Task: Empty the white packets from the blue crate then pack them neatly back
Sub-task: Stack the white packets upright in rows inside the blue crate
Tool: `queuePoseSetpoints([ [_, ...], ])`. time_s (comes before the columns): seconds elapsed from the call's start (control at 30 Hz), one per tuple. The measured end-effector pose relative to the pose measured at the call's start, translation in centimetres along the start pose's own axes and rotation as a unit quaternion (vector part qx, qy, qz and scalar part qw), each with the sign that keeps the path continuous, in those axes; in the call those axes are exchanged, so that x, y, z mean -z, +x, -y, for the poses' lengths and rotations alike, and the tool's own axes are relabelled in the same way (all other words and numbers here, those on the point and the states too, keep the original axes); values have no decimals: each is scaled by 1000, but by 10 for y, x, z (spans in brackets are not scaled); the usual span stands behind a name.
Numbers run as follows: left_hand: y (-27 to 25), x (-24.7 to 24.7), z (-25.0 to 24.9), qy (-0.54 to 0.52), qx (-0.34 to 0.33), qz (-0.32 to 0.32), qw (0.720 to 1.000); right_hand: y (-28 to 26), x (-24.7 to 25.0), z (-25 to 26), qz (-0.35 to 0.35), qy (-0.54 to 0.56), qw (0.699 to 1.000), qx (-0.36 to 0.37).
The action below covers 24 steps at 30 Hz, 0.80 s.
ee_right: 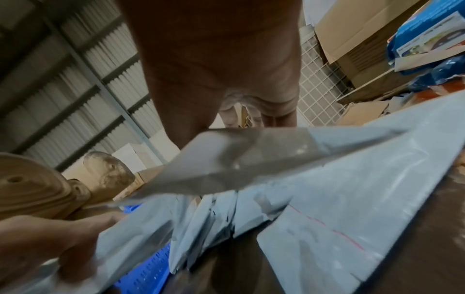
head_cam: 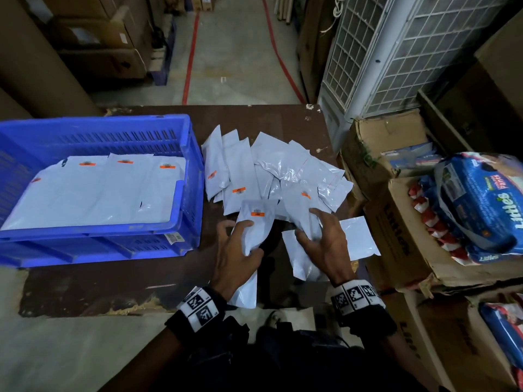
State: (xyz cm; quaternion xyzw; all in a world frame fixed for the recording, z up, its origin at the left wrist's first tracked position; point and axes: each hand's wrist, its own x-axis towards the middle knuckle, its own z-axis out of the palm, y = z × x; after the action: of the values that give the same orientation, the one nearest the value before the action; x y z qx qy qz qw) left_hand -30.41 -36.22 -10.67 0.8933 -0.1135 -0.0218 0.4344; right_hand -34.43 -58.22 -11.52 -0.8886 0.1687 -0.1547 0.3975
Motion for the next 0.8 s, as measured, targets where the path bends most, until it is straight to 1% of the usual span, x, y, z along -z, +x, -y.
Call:
queuePoseSetpoints([
  [0.1,0,21,-14,-1,-24,0,1000,8,2,14,4,10,1000,-6],
  [0.2,1,41,-23,-6,-21,-5,1000,15,2,27,4,8,1000,-23],
  [0.33,5,67,-32,-16,-22,-26,999,20,1,47,1,14,1000,-12],
  [0.43,14,89,-36,-9,-19,-55,998,25,0,69,5,23,1000,-10],
  [0.57,30,117,-33,-17,-37,-85,996,33,-6,106,3,36,999,2],
  [0.7,48,145,-18,-15,-34,-96,995,42,-25,143,2,44,999,15],
  [0.73,54,159,-8,-22,-36,-95,995,46,-38,158,-2,44,999,18],
  [0.8,58,165,-6,-21,-40,-95,994,49,-40,173,-2,45,999,25],
])
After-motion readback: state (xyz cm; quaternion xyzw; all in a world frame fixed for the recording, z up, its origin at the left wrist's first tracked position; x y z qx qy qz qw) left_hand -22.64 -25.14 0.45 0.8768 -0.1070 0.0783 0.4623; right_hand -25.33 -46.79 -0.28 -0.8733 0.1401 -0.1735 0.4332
